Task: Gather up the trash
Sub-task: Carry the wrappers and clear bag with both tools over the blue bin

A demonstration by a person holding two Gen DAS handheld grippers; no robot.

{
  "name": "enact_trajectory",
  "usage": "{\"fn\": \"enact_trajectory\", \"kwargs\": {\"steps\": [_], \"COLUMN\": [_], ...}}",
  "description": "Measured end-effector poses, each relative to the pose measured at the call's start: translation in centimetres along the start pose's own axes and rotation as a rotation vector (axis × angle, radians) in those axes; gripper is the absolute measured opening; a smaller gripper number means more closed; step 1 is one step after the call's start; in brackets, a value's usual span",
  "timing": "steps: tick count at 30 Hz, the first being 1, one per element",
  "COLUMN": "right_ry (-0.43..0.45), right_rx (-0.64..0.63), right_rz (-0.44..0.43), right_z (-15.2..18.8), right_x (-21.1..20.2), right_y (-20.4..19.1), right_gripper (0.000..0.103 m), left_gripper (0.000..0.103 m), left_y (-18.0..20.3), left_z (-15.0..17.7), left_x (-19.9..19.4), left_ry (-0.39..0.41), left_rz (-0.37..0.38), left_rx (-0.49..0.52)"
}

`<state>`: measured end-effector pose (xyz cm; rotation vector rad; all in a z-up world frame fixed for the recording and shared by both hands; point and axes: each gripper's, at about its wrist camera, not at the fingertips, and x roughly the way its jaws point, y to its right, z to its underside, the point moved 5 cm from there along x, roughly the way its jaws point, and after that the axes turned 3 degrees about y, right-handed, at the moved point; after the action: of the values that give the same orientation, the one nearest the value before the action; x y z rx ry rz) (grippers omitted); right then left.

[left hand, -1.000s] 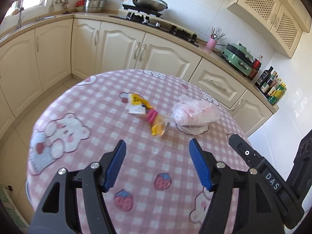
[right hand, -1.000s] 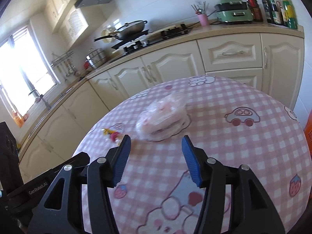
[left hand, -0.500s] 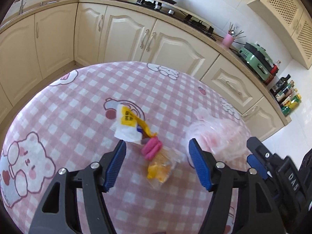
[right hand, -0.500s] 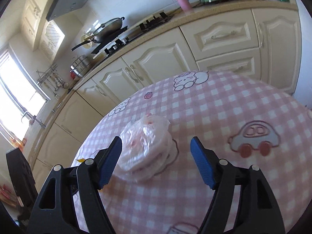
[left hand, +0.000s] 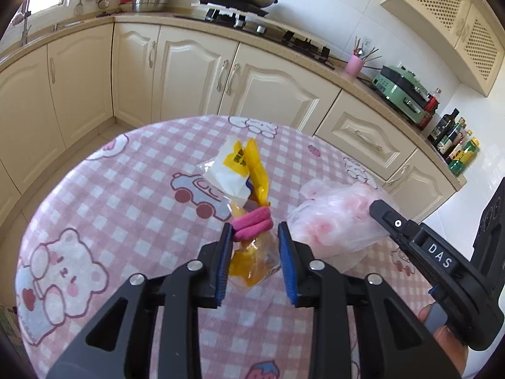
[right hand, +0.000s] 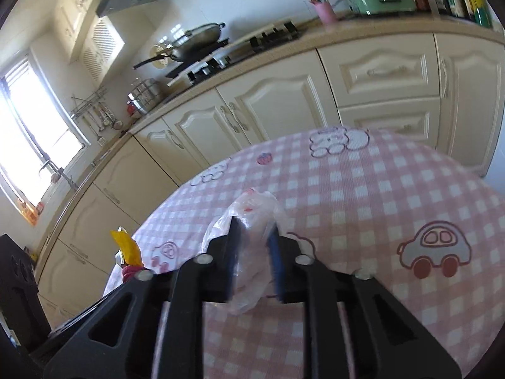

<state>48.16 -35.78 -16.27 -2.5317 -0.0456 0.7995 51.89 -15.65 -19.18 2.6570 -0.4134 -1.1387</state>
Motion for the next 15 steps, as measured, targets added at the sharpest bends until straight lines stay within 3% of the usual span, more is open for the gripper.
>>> {"fn": "enact_trajectory", "kwargs": {"steps": [7,15], "right_ry": [0.081,0.093], "right_rx": [-0.097,-0.193], "right_rz": [-0.033,-0.145], "right_z": [0.6,3.5], "right_x": [-4.3,-7.6], "right_y": [-4.7,-13.0], "right_gripper": [0.014,0.014], "left_gripper": [0.028,0.028], "left_y": [-1.5,-5.5], "left_z": [-0.2,0.9], "left_x": [-6.9,-14.8], "left_ry": [0.093,0.179], "left_rz": [0.007,-0.043], "left_rx": [0.004,-0.011]}}
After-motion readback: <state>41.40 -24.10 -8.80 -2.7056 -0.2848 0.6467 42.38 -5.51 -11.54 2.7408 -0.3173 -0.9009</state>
